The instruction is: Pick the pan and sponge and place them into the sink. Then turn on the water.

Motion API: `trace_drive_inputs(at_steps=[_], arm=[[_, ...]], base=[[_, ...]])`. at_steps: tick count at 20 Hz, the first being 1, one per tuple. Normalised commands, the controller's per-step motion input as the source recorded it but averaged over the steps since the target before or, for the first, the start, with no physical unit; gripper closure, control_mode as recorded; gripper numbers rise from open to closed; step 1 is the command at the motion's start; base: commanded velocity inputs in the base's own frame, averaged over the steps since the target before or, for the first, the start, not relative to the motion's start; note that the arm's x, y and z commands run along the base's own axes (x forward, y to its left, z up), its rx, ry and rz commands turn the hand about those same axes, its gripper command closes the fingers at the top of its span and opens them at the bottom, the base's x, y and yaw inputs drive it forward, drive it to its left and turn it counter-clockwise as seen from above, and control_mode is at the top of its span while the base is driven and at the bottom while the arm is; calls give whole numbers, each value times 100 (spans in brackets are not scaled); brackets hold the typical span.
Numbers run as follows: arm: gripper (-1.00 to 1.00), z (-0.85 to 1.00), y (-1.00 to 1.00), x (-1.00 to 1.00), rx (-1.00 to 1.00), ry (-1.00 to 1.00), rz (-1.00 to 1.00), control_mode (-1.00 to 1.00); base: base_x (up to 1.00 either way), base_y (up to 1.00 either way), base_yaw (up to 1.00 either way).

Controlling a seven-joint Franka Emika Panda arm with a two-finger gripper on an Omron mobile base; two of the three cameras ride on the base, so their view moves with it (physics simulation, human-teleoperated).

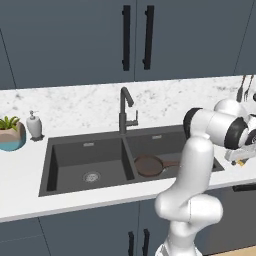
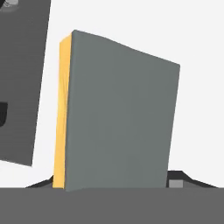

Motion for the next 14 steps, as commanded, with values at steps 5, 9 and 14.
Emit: trace_drive_inputs(at_steps=[5,9,14], arm=[[100,68,65,-49,16,-29,1,-100],[100,97,76,-31,14,-23,7,-100],[100,95,83,-11,8,-12,14,-100]], base=[[0,0,0],[0,0,0],[0,0,0]])
